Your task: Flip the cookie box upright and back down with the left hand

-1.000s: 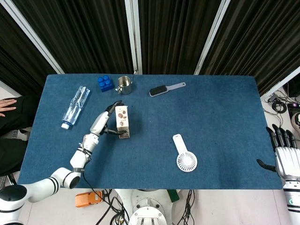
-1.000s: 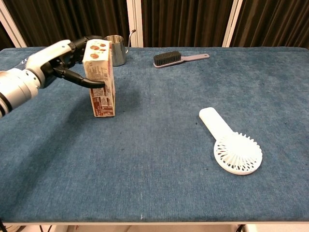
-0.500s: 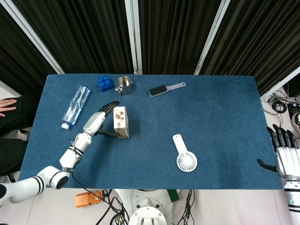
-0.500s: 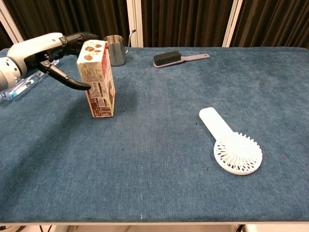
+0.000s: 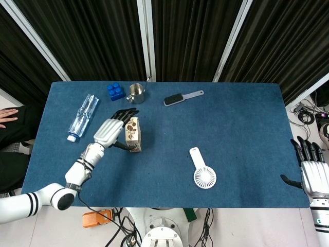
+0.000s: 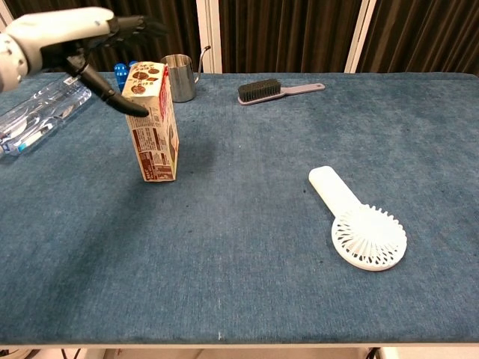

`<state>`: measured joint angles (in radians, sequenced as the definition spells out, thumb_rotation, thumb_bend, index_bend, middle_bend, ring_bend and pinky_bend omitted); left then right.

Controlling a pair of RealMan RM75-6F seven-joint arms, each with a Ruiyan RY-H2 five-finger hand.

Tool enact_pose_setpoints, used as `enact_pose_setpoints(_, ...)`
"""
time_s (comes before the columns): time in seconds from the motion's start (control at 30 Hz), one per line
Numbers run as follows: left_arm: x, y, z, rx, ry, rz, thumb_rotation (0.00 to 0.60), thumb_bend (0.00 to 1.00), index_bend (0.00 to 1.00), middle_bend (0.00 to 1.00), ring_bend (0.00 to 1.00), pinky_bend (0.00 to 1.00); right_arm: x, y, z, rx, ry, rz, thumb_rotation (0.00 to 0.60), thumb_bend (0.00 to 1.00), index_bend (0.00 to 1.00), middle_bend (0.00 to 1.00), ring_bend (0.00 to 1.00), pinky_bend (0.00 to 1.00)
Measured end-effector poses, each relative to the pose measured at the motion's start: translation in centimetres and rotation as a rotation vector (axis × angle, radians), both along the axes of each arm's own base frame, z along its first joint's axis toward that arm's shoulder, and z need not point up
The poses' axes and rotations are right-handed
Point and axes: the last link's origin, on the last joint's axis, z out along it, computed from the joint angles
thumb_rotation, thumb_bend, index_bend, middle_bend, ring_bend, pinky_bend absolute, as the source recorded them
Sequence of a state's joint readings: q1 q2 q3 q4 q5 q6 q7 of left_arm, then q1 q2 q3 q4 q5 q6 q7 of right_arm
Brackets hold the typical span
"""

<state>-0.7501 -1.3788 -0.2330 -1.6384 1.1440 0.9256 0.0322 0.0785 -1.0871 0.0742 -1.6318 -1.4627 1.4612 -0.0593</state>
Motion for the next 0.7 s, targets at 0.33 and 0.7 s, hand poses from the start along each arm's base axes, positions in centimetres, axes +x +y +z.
enact_pose_setpoints(0.33,3.4,1.2,-0.4,-0.010,0.208,0.046,0.552,0.00,0.00,0.00,0.00,0.00,-0.4,-0.2,0.0,0.003,-0.006,-0.013,0.600,0.17,0.00,0.00,0.00,0.00)
enact_pose_setpoints(0.7,5.1,1.7,-2.1,-0.061,0.325,0.138,0.598,0.00,0.14,0.11,0.10,0.21,-0.9,-0.4,-0.1,0.011,-0.010,-0.023,0.600,0.18,0.00,0.00,0.00,0.00)
